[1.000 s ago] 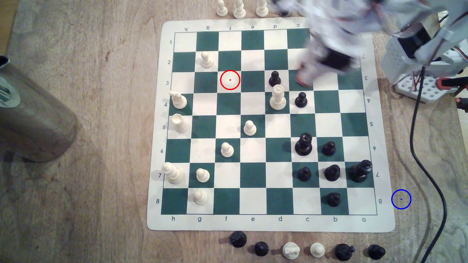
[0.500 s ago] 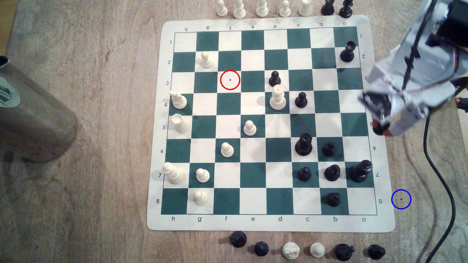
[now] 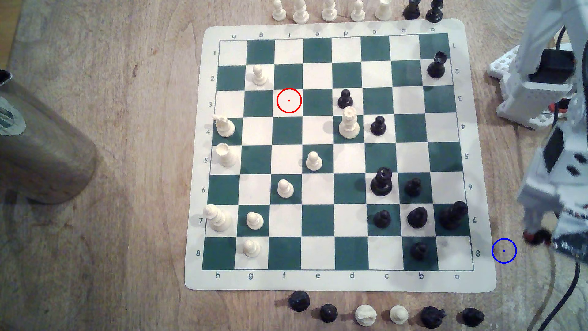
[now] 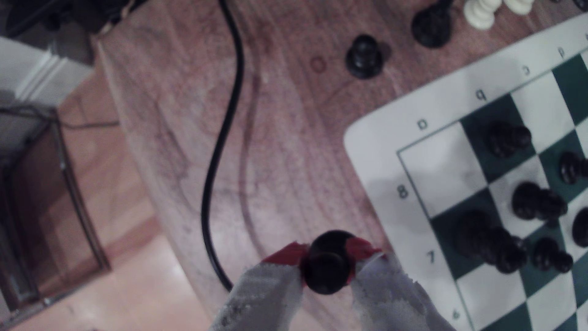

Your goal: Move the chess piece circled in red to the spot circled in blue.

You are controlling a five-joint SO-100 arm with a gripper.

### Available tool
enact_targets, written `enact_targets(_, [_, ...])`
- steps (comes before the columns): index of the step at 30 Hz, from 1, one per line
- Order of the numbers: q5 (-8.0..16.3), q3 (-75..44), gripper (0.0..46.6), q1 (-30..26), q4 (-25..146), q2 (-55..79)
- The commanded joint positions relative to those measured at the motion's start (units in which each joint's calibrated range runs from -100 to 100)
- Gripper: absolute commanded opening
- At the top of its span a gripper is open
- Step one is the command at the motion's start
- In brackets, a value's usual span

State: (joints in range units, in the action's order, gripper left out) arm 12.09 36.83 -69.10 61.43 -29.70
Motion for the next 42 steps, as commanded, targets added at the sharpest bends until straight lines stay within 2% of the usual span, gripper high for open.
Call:
enact_targets(1, [-0.4, -5.8, 0.4, -0.2, -5.1, 3.2])
enact_targets(12, [-1.1, -4.4, 0.4, 2.2, -11.0, 14.3])
enact_targets(25, [-0.4, 1.3, 0.4, -0.9, -12.6, 15.7])
enact_targets(42, [-0.2, 2.7, 0.4, -0.3, -15.4, 18.2])
